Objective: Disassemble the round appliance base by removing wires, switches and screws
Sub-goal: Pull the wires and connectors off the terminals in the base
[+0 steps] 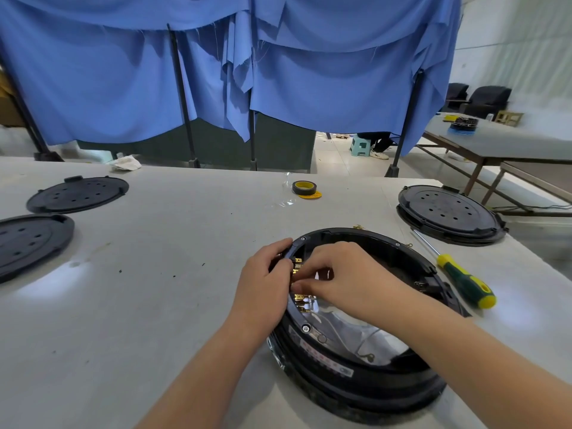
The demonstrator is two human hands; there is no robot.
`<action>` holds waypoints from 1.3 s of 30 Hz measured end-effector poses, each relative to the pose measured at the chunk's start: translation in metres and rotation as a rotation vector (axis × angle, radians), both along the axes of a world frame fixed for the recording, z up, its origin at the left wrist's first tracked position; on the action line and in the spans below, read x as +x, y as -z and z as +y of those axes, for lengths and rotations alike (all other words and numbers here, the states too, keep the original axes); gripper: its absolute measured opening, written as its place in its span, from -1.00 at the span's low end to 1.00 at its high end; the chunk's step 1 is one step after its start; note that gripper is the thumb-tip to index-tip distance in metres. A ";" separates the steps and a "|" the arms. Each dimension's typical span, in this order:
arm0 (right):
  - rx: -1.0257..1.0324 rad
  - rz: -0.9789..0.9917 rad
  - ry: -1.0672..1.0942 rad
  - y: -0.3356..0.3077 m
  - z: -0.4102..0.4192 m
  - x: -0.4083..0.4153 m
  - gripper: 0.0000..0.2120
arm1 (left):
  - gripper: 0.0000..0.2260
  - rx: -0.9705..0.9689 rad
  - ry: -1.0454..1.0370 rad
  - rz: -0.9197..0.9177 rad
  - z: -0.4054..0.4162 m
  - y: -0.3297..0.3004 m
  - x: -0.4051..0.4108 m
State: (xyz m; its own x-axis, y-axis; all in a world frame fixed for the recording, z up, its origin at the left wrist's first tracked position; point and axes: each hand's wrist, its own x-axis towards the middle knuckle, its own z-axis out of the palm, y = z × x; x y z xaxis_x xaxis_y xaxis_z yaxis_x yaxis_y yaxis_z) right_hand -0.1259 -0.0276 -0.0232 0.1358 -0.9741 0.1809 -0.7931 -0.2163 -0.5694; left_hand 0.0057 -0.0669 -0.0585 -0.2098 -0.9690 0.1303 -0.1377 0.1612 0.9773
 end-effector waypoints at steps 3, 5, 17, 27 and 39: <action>-0.011 0.029 0.014 0.001 0.000 0.002 -0.96 | -0.63 -0.006 -0.002 -0.001 0.000 0.000 0.000; -0.034 0.040 0.026 0.002 0.001 0.003 -0.94 | -0.64 -0.006 -0.009 0.002 -0.001 0.000 -0.001; -0.055 0.078 0.047 0.001 0.004 0.005 -0.92 | -0.63 -0.009 -0.003 -0.005 -0.001 0.000 0.000; -0.048 -0.036 0.133 -0.012 0.000 -0.021 -0.97 | -0.64 0.005 -0.006 0.000 -0.002 0.000 0.000; 0.099 0.123 0.432 -0.019 -0.092 -0.111 -0.88 | -0.64 0.043 -0.025 0.017 -0.002 0.002 0.000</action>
